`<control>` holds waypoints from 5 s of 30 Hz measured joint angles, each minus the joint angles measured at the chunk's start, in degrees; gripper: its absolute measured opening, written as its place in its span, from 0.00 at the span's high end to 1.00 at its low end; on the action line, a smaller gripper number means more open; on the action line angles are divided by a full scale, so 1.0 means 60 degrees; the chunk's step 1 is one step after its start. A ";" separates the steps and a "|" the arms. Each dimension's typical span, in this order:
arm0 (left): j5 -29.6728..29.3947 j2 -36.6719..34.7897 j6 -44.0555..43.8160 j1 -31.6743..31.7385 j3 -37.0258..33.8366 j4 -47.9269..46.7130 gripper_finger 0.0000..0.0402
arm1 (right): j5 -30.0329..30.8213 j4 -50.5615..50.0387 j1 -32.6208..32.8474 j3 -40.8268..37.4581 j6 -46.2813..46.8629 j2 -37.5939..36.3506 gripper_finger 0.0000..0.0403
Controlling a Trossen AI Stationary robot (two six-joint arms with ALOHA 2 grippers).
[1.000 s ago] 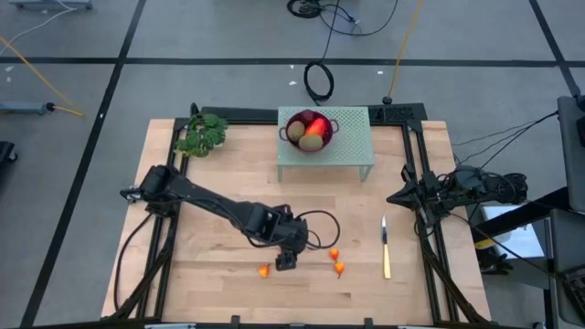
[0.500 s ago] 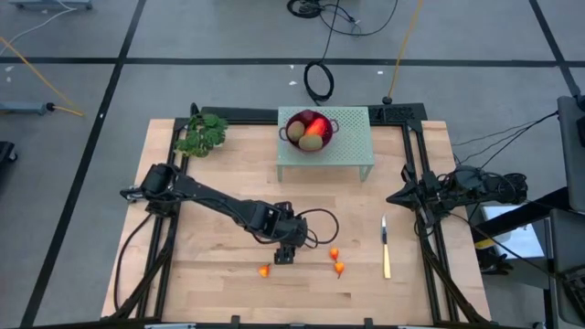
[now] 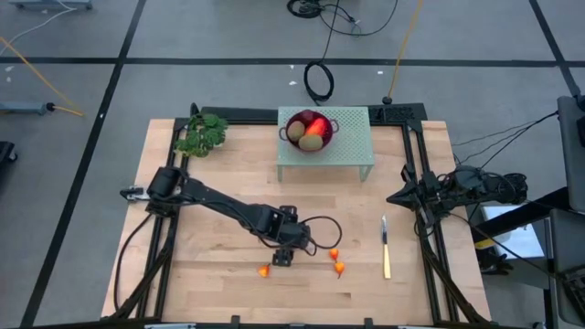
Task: Pick & Place Fruit
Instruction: Put the pomegranate into the strainer bowl
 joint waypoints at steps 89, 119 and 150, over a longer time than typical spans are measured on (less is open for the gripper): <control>-0.0284 0.0724 0.1194 0.0371 0.0009 0.0457 0.34 | 0.0026 0.0072 0.0000 0.0000 0.0288 0.0004 0.99; -0.1356 0.0721 0.0916 0.0726 0.2493 -0.2273 0.51 | 0.0026 0.0073 -0.0002 0.0000 0.0288 0.0000 0.99; -0.5082 0.0052 0.2411 0.3015 0.8098 -0.4880 0.49 | 0.0033 0.0069 0.0000 -0.0004 0.0248 0.0000 0.99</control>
